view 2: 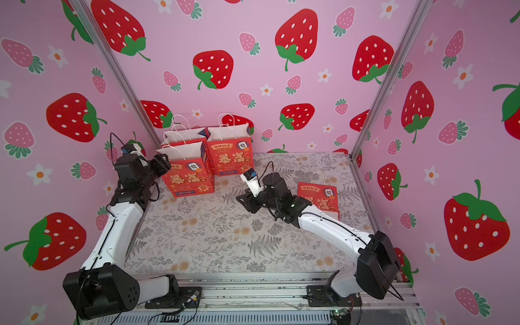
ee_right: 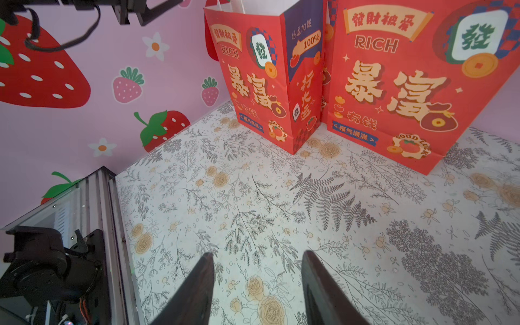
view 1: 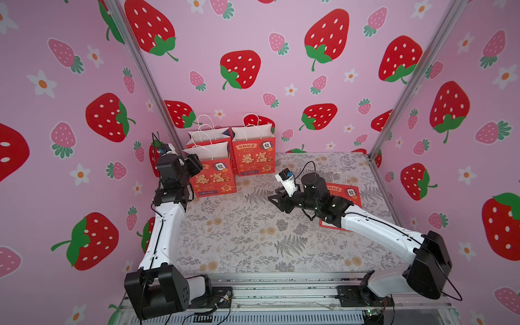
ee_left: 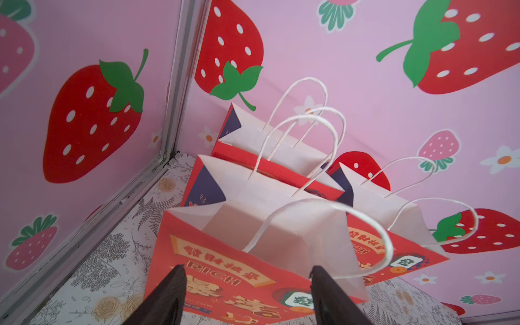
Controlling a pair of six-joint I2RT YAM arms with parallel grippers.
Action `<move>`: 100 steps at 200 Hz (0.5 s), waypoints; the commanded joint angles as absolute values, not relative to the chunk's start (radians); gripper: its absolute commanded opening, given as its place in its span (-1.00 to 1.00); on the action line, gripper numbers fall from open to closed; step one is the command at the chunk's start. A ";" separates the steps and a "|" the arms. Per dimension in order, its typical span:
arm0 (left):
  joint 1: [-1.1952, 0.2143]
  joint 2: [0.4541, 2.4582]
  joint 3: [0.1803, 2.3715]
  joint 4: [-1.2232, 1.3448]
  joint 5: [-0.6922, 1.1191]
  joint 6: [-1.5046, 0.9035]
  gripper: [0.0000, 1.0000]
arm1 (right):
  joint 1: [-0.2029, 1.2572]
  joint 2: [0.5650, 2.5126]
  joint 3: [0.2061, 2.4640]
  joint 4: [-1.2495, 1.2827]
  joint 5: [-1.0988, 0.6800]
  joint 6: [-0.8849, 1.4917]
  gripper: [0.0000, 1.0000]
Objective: Put away the paper bag
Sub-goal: Move the paper bag to the center of the board.
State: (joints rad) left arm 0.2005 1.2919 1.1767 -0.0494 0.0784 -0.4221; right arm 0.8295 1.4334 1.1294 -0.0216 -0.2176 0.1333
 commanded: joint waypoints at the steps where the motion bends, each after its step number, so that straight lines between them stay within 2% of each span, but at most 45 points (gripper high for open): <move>1: 0.203 1.327 1.238 0.016 0.122 -0.394 0.35 | 0.831 1.399 1.101 -0.040 -0.207 0.123 0.02; 19: 0.203 1.363 1.261 0.023 0.153 -0.386 0.27 | 0.831 1.388 1.087 -0.046 -0.210 0.128 0.03; 54: 0.194 1.421 1.306 0.010 0.254 -0.357 -0.19 | 0.832 1.356 1.061 -0.048 -0.217 0.150 0.01; 82: 0.179 1.415 1.310 -0.009 0.277 -0.357 -0.70 | 0.832 1.317 1.042 -0.049 -0.217 0.167 -0.03; 100: 0.151 1.394 1.305 -0.041 0.284 -0.348 -0.85 | 0.832 1.292 1.038 -0.055 -0.210 0.170 -0.05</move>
State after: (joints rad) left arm 0.1825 1.4315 1.2602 -0.0196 0.2394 -0.3683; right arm 0.8295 1.3373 1.0531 -0.0490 -0.2161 0.1543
